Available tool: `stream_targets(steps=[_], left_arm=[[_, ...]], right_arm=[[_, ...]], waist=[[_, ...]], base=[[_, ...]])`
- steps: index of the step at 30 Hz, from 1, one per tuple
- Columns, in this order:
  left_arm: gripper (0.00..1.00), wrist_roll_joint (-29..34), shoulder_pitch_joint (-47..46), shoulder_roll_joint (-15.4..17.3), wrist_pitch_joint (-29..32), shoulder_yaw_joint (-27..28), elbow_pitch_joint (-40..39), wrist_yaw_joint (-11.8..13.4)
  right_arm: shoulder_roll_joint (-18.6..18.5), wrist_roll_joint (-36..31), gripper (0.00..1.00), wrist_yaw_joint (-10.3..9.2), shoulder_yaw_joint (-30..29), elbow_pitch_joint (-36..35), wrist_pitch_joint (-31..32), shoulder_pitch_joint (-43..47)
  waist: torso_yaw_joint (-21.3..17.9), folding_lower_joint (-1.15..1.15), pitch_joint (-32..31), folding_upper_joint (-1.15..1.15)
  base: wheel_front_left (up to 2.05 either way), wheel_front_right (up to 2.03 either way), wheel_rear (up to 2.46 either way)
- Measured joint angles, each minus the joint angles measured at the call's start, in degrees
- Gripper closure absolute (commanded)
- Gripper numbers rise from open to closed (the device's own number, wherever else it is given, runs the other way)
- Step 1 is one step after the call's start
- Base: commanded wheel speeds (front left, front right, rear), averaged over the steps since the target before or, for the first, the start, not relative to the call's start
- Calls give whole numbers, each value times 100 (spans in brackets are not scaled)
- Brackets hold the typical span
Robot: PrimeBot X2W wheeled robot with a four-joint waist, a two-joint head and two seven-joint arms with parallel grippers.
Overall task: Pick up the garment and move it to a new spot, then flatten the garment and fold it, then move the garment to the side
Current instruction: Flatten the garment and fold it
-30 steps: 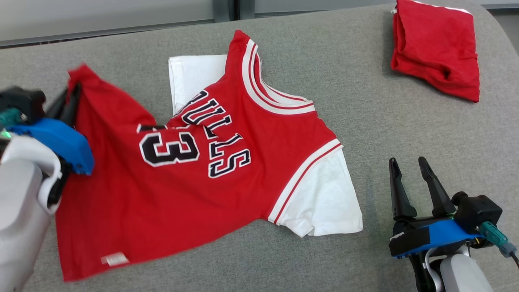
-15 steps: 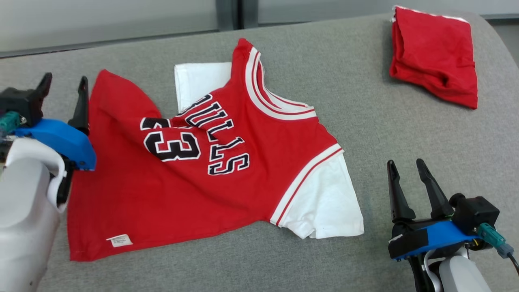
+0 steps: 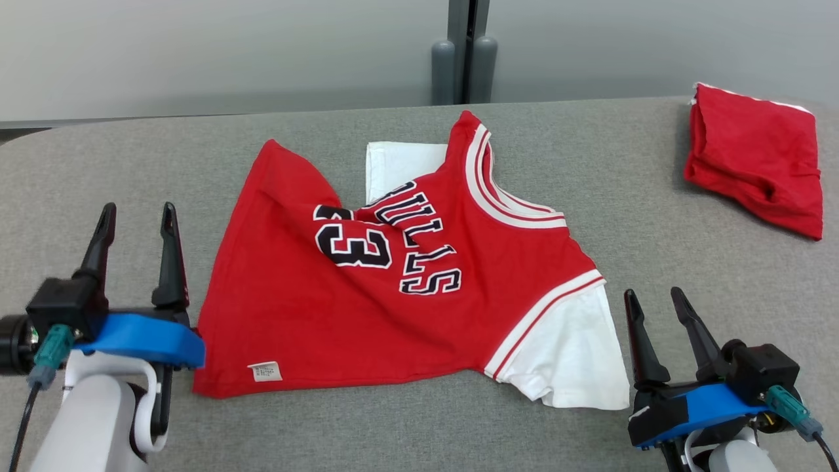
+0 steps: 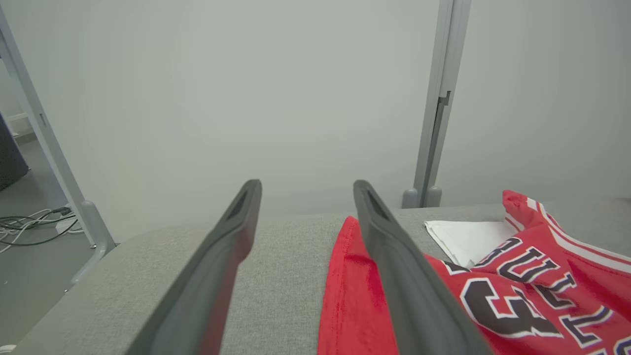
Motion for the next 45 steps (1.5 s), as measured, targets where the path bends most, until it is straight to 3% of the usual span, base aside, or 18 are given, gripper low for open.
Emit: stream_targets(steps=[10,19,33,45], left_arm=[[0,831,1402,-976,0,1005,-816,-269],[0,1386,2186,-1540,0,1573,-1139,-503],[0,1822,2617,-1725,0,1719,-988,-749],[0,1933,2624,-1747,0,1764,-806,-784]], right_arm=[[-2,-46,0,0,-67,85,0,200],[0,-41,0,0,-71,140,0,512],[-1,-98,0,0,-54,252,0,832],[-1,-112,0,0,-21,328,0,833]], waist=[[323,0,-376,0],[384,0,-689,0],[327,1,-959,0],[319,1,-985,0]], base=[[0,0,0],[0,0,0],[0,0,0],[0,0,0]])
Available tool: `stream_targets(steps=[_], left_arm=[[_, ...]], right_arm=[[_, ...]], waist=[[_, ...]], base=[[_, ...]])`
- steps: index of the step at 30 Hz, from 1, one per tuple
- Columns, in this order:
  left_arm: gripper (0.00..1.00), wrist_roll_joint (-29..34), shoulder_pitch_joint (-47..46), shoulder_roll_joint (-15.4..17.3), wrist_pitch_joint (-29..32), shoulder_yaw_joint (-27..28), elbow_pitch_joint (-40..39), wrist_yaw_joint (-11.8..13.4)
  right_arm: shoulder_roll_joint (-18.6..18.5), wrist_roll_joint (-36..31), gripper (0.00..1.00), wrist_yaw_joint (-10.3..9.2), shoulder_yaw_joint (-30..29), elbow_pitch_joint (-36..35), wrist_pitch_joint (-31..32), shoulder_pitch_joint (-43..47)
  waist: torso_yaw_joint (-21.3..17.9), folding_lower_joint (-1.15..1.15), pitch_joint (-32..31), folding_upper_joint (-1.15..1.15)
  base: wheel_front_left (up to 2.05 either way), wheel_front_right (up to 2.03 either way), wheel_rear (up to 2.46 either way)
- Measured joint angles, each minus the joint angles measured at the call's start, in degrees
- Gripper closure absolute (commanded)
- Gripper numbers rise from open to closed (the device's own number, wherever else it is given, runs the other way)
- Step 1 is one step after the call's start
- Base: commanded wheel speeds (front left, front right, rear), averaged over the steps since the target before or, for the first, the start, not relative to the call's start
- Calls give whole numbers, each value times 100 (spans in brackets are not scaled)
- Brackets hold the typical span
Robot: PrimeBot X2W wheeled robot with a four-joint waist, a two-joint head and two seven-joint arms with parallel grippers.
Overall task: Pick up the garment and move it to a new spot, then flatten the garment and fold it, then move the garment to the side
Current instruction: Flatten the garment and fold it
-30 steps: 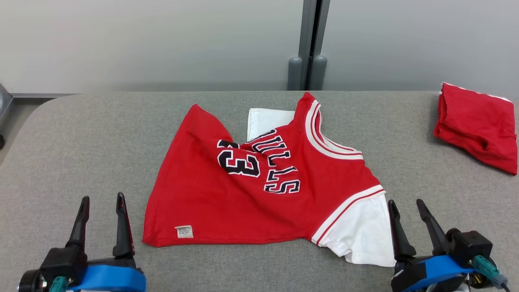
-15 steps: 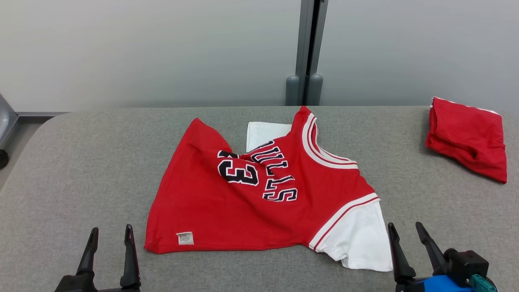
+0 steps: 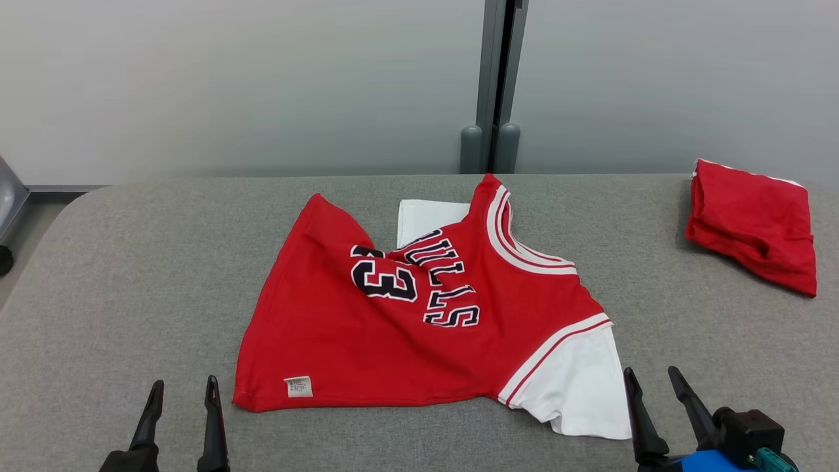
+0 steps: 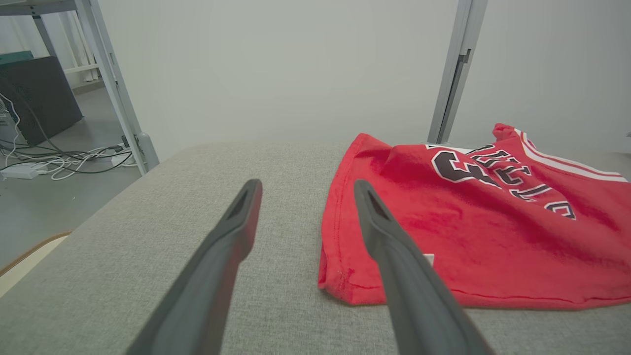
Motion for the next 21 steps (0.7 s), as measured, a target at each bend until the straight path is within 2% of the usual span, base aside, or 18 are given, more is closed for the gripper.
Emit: stream_targets(steps=[15,21], left_arm=[[0,67,-75,4,0,74,261,-40],[0,48,-627,171,0,-86,717,-81]], right_arm=[[0,-40,0,0,77,179,0,-36],[0,-209,0,0,180,514,-1,-559]], waist=[[-66,0,58,0],[-142,0,242,0]], base=[[0,0,0],[0,0,0]])
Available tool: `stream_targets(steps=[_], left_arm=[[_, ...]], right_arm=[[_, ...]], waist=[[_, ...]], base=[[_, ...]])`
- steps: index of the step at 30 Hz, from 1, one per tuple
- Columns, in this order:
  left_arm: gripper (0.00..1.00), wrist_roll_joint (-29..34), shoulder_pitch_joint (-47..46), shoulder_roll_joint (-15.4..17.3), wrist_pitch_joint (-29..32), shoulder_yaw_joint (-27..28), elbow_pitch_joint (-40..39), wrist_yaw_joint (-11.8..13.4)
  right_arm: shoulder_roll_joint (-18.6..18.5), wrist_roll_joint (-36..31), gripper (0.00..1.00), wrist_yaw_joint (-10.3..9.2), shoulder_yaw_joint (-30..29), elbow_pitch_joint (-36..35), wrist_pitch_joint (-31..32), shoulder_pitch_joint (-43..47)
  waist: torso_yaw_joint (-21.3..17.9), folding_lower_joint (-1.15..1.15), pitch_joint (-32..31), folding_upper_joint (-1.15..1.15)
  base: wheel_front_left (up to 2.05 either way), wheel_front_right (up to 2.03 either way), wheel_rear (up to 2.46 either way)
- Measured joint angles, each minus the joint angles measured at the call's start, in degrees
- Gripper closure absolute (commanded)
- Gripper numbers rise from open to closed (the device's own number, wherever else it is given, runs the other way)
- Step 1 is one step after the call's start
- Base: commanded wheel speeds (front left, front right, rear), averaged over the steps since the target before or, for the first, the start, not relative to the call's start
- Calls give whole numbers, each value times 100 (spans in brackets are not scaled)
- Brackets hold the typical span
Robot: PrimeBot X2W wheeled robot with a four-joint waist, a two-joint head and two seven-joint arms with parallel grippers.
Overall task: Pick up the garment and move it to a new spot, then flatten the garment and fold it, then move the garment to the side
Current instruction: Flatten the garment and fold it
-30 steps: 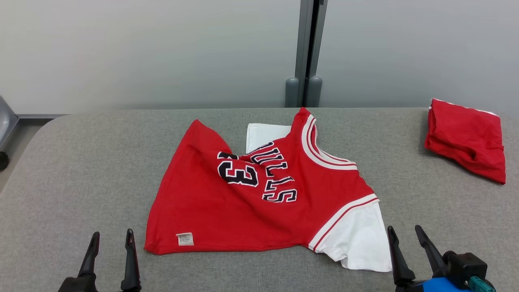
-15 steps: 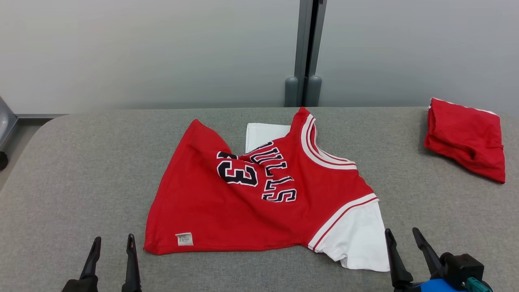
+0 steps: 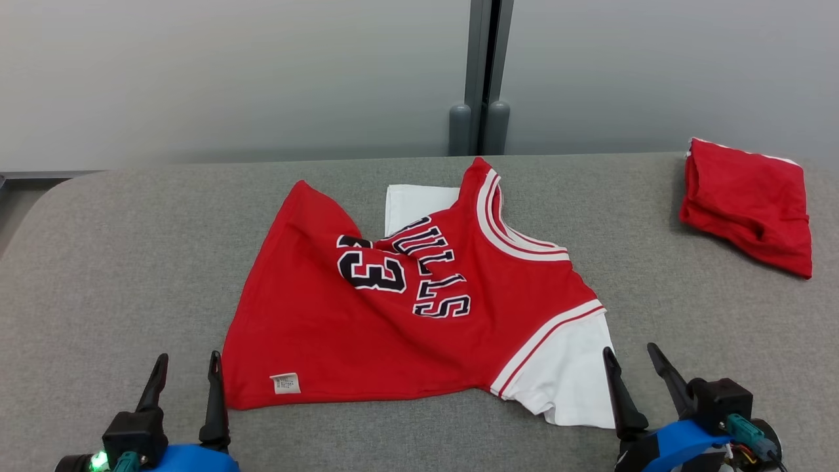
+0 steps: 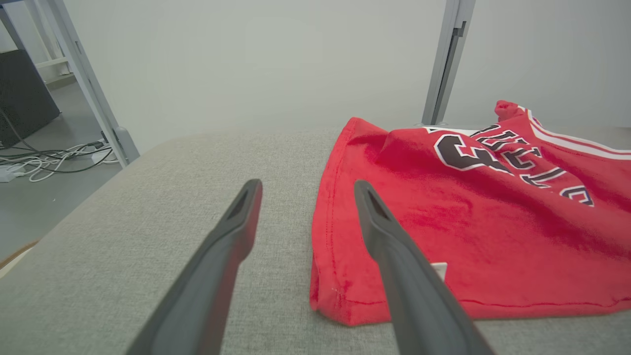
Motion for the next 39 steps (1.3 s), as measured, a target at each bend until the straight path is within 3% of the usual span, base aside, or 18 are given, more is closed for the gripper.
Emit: stream_targets(steps=[16,26,27,28,29,30,39], left_arm=[[0,-433,-802,235,-5,-532,2150,-31],[0,-843,-966,178,-31,-711,2586,-31],[5,-861,-993,176,-31,-744,2621,-31],[56,-899,-1008,174,-31,-778,2658,-31],[76,-955,-1022,166,-33,-828,2686,-31],[100,-990,-1047,166,-32,-862,2699,-31],[100,-1228,-1078,185,-13,-899,2103,-33]], right_arm=[[-1,-316,0,0,113,1710,-8,-671],[-47,-63,0,-9,413,2205,-74,-861],[-66,21,0,-12,464,2229,-77,-866],[-85,79,44,-20,523,2252,-88,-869],[-101,114,66,-31,582,2251,-96,-869],[-118,160,100,-43,647,2228,-96,-862],[-15,210,100,-4,736,1282,-8,-608]], waist=[[-152,0,438,1],[-108,-1,472,0],[-92,-1,474,-1],[-78,-1,478,-1],[-68,-1,479,-1],[-55,-1,477,-1],[-62,0,454,0]], base=[[0,0,0],[0,0,0],[0,0,0],[0,0,0],[0,0,0],[0,0,0],[0,0,0]])
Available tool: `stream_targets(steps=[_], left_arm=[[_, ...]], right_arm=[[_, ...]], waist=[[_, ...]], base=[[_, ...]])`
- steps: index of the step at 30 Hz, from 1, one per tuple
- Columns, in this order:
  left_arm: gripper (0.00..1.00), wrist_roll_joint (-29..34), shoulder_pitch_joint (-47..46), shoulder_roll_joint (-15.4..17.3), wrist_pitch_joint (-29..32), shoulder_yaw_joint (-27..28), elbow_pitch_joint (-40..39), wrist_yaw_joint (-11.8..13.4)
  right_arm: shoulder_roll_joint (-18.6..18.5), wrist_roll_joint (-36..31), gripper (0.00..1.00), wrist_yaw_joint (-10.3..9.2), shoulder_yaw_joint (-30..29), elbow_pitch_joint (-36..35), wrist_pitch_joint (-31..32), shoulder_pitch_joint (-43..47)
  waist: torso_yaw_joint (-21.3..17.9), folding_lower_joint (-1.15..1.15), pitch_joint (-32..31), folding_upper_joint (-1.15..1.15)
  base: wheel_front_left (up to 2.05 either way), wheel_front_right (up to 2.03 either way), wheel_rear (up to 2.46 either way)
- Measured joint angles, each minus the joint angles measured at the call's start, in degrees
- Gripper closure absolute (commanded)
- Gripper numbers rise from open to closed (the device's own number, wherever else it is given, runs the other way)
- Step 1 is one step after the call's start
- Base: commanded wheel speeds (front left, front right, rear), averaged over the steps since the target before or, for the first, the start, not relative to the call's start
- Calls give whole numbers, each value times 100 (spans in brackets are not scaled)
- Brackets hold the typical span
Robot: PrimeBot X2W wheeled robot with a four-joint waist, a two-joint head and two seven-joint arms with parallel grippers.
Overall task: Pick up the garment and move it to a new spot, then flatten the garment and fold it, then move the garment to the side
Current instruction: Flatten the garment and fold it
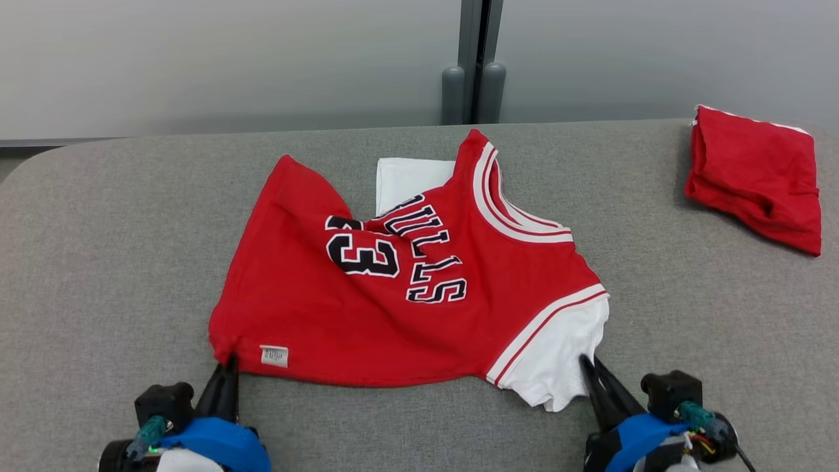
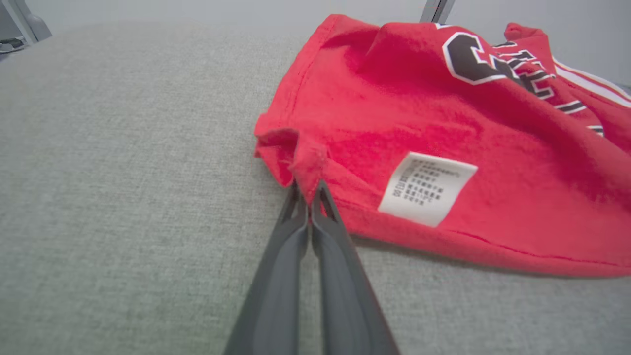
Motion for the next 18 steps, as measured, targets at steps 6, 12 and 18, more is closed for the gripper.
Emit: stream_targets(steps=[6,12,18], left_arm=[[100,-175,-600,170,8,-127,-651,0],[100,-434,-2107,592,9,-455,-727,0],[100,-583,-4124,1051,179,-739,-435,0]], right_arm=[[15,-100,100,3,-124,-745,0,-576],[15,68,100,3,-188,-667,0,-2066],[-48,338,100,4,-102,-125,1,-4350]], waist=[[-51,0,165,0],[-167,1,620,1],[-395,1,1360,1]], base=[[0,0,0],[0,0,0],[0,0,0]])
